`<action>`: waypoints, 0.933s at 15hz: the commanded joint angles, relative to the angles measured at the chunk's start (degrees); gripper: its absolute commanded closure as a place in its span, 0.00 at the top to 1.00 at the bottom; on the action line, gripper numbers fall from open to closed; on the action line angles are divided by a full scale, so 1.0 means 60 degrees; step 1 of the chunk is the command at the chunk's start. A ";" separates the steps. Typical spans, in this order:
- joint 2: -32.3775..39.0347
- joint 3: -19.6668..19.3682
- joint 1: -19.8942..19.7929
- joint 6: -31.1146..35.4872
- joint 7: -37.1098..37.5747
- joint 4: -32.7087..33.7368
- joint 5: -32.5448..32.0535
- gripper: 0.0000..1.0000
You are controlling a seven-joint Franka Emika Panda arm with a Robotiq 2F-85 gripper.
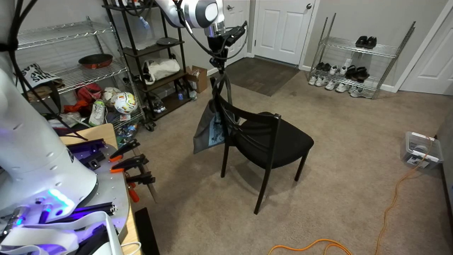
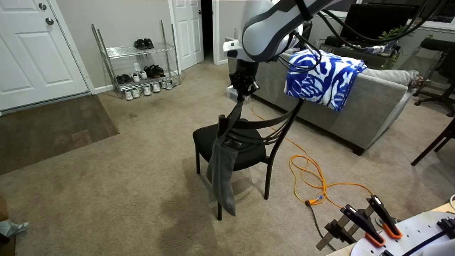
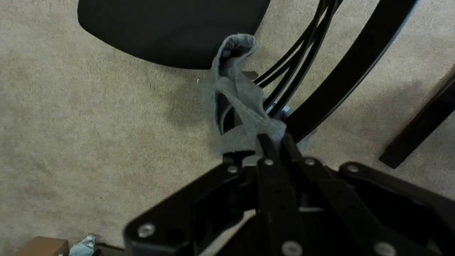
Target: Move the bag to the left side of the chair
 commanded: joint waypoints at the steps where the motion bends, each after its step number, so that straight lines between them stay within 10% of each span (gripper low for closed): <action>1: 0.0310 0.0109 0.0166 -0.0237 0.0274 0.0563 -0.0292 0.02; 14: 0.1410 0.0101 0.0847 0.0025 0.0942 0.2154 -0.0445 0.02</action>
